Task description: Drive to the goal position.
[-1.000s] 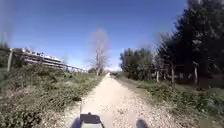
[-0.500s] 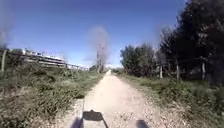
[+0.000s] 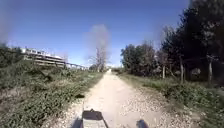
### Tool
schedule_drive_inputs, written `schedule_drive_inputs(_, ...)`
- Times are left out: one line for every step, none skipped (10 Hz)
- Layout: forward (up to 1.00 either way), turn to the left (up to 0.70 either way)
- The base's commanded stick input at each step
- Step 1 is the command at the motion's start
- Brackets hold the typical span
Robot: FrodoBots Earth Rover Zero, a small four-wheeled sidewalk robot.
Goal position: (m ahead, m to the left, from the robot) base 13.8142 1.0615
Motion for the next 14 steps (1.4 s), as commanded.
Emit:
schedule_drive_inputs(0.50, 0.00)
schedule_drive_inputs(0.50, 0.00)
schedule_drive_inputs(0.50, 0.00)
schedule_drive_inputs(0.50, 0.00)
schedule_drive_inputs(0.50, 0.00)
schedule_drive_inputs(0.50, 0.00)
schedule_drive_inputs(0.50, 0.00)
schedule_drive_inputs(0.50, 0.00)
schedule_drive_inputs(0.50, 0.00)
schedule_drive_inputs(0.50, 0.00)
schedule_drive_inputs(0.50, 0.00)
schedule_drive_inputs(0.50, 0.00)
schedule_drive_inputs(0.50, 0.00)
schedule_drive_inputs(0.50, 0.00)
